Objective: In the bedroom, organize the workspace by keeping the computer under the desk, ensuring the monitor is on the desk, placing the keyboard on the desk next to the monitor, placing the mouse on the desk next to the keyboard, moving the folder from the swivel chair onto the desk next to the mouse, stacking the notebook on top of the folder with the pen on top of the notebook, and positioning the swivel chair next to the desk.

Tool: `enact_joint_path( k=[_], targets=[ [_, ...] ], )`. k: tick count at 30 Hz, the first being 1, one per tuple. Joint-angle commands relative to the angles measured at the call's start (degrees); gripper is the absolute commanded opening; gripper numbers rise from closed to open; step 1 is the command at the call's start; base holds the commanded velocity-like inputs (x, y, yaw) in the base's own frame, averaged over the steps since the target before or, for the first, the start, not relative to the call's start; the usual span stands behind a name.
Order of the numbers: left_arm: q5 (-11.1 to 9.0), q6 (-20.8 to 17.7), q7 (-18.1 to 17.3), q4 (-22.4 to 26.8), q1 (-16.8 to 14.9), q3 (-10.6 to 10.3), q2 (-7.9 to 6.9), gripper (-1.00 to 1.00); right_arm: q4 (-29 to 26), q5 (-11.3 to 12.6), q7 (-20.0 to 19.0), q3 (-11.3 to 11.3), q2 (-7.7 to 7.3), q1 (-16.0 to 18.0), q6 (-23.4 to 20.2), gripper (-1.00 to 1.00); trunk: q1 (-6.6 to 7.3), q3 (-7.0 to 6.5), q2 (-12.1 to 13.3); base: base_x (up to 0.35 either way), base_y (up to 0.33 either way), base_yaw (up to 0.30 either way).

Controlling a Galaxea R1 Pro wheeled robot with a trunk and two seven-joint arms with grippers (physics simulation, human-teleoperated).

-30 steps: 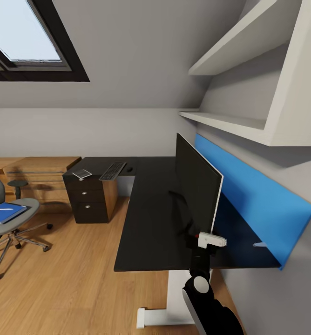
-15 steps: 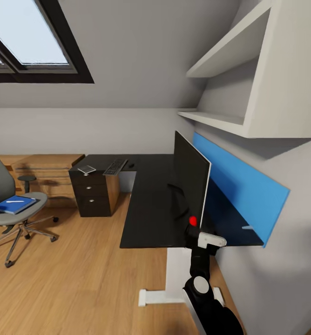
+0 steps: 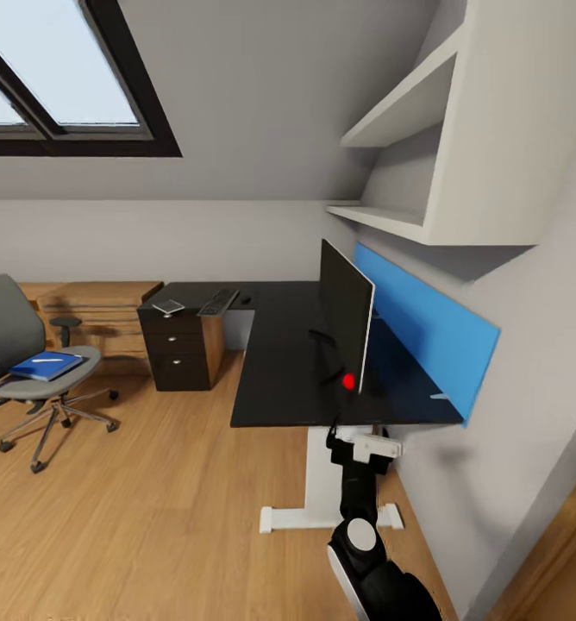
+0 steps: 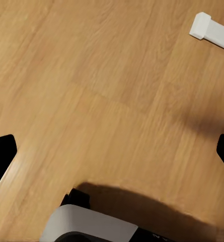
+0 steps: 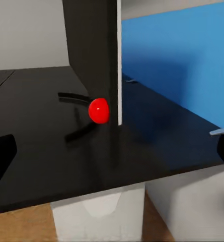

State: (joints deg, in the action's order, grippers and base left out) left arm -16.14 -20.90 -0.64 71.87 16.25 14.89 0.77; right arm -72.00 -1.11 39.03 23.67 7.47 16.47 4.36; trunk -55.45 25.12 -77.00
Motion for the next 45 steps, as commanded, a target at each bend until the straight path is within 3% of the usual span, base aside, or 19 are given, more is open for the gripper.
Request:
enact_joint_path(
  k=[1,4,5,9,10,13,14,17,19,22,25,27,32,36,40,45],
  targets=[
    [-0.51,-0.37,-0.07,0.11,0.01,0.14,0.03,1.0,0.1,-0.09,0.32,0.67,0.0,0.05,0.12,1.0,0.03,0.05,-0.04,-0.335,0.0,0.0],
    [-0.53,-0.37,-0.07,0.11,0.01,0.14,-0.03,1.0,1.01,-0.05,0.62,3.45,-0.03,0.05,0.12,1.0,0.03,0.05,-0.04,-0.335,0.0,0.0],
    [-0.55,-0.35,-0.15,0.24,0.01,0.2,-0.06,1.0,5.73,-0.04,0.78,5.01,-0.11,0.05,0.12,1.0,0.03,0.05,-0.04,-0.096,0.0,0.0],
    [-0.56,-0.3,-0.32,0.46,0.01,0.22,-0.09,1.0,12.73,0.01,0.78,5.37,-0.05,0.06,0.96,1.0,0.25,-0.13,0.36,-0.047,0.0,0.0],
    [-0.64,-0.28,-0.12,0.32,0.01,0.23,-0.07,1.0,44.44,0.09,0.38,5.3,0.08,0.05,25.56,1.0,0.47,-0.31,0.76,0.0,0.0,0.0],
    [-0.57,1.18,-0.01,-2.31,-0.18,0.23,-0.09,1.0,54.42,0.29,-1.2,5.24,0.06,0.05,34.56,1.0,1.13,-0.85,1.97,0.0,0.0,0.0],
    [-0.53,5.73,0.01,-6.96,-0.9,0.23,-0.09,1.0,58.57,1.19,-4.98,5.0,0.03,0.05,36.93,1.0,1.35,-1.03,2.37,0.0,0.0,0.0],
    [-0.49,8.7,0.02,-10.48,-1.72,0.23,-0.13,1.0,60.33,2.58,-7.07,4.87,-0.32,0.06,37.82,1.0,2.01,-1.57,3.57,0.0,0.0,0.0],
    [-0.48,10.09,0.0,-13.93,-3.35,0.23,-0.14,1.0,61.05,4.75,-8.25,4.78,-1.21,0.07,38.2,1.0,2.45,-1.93,4.37,0.0,0.0,0.0],
    [-0.49,10.8,-0.03,-21.33,-7.7,0.22,-0.4,1.0,61.28,7.76,-9.76,4.79,-1.75,0.07,38.42,1.0,3.11,-2.46,5.58,0.0,0.0,0.0],
    [-0.43,11.51,-0.06,-30.02,-12.92,0.23,-1.21,1.0,61.21,9.08,-11.34,4.8,-1.93,0.07,38.5,1.0,3.77,-3.0,6.78,0.0,0.0,0.0],
    [-0.52,14.78,-0.05,-33.15,-15.0,0.23,-1.47,1.0,61.15,9.36,-11.76,4.82,-1.84,0.06,38.52,1.0,4.21,-3.36,7.58,0.0,0.0,0.0],
    [-0.53,21.48,-0.38,-36.13,-16.31,0.23,-1.59,1.0,61.01,9.51,-11.98,4.97,-1.6,0.05,38.95,1.0,5.3,-4.26,9.59,0.0,0.0,0.0],
    [-0.38,22.65,-0.54,-36.73,-16.47,0.23,-1.57,1.0,61.07,9.54,-12.03,5.04,-0.67,0.06,38.92,1.0,6.18,-4.98,11.19,0.0,0.0,0.08],
    [0.23,23.83,-0.58,-36.85,-16.51,0.11,-1.51,1.0,61.15,9.55,-12.04,5.06,-0.17,0.06,38.95,1.0,6.18,-4.98,11.19,0.0,0.0,0.223],
    [1.07,28.75,-0.56,-37.7,-16.51,0.06,-1.41,1.0,61.19,9.55,-12.05,5.07,-0.03,0.05,38.94,1.0,6.18,-4.96,11.19,0.001,0.0,0.268]
  ],
)
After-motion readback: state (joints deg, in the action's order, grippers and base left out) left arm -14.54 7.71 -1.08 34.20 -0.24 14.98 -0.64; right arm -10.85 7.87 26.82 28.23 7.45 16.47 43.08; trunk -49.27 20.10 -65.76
